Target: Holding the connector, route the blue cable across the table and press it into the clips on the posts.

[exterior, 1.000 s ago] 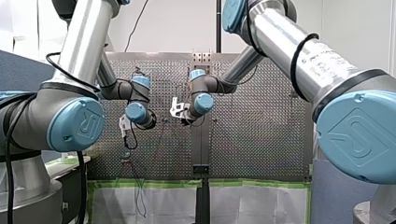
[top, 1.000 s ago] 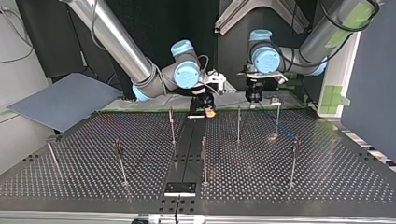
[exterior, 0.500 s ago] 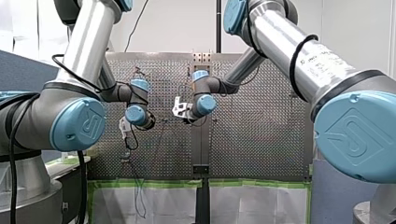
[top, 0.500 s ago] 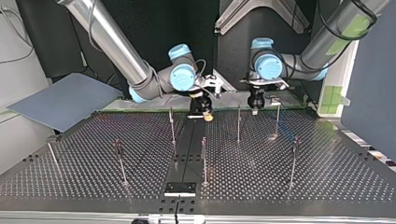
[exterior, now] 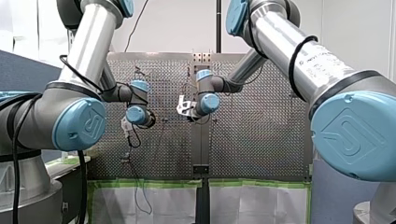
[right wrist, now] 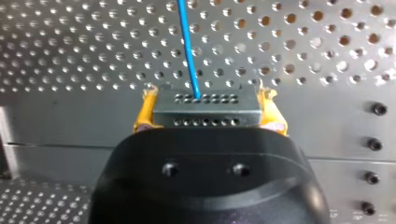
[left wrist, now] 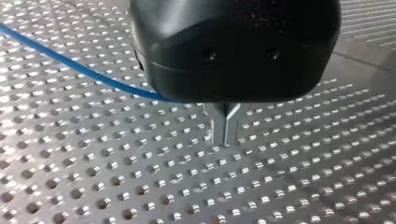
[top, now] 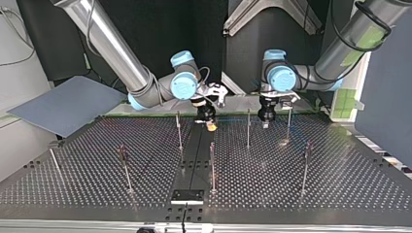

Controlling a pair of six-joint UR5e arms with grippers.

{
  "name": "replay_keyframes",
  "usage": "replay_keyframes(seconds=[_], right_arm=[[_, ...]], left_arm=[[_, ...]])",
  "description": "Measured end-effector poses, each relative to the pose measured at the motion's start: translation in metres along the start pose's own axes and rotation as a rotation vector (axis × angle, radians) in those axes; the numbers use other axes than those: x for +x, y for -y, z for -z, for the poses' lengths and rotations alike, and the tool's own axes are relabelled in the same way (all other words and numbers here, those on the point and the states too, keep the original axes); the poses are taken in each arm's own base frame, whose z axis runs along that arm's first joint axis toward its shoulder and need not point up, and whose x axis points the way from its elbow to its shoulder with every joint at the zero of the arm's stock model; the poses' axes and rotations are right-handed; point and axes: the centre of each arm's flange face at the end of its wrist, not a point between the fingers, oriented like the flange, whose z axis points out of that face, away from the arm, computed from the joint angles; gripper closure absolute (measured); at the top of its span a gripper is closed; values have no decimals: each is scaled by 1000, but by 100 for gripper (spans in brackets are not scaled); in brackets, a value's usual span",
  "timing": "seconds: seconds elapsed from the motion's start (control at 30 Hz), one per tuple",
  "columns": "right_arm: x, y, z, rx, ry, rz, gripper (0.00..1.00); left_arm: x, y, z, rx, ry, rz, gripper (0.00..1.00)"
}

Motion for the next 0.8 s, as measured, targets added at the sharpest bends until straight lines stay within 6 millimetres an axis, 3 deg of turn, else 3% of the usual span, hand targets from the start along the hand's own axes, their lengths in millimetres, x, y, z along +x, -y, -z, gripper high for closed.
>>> replay_keyframes(seconds=[0.3, 0.53, 0.57, 0.6, 0.63, 0.67, 0.7, 0.73, 0.77, 0.8], right_arm=[[13, -11, -5, -12, -22, -4, 100], [15, -18, -7, -21, -26, -6, 100], [15, -18, -7, -22, -26, -6, 100], [15, -18, -7, -22, -26, -6, 100], [15, -19, -7, -23, -25, -6, 100], [15, -19, -7, -23, -25, -6, 100], [15, -19, -7, -22, -25, -6, 100], [15, -19, -7, -22, -24, -6, 100], [15, -19, -7, -23, -24, -6, 100], [15, -20, -7, -23, -24, -6, 100]], left_arm=[[-32, -2, -28, 17, 63, 22, 100], [-36, -6, -31, 17, 71, 21, 100], [-36, -6, -31, 16, 71, 20, 91], [-36, -6, -31, 15, 70, 20, 91], [-36, -7, -31, 14, 68, 18, 77], [-36, -7, -31, 11, 66, 16, 71], [-36, -7, -30, 6, 63, 12, 71], [-35, -8, -30, 2, 61, 8, 51], [-35, -8, -30, -4, 58, 3, 24], [-34, -8, -29, -12, 52, -4, 24]])
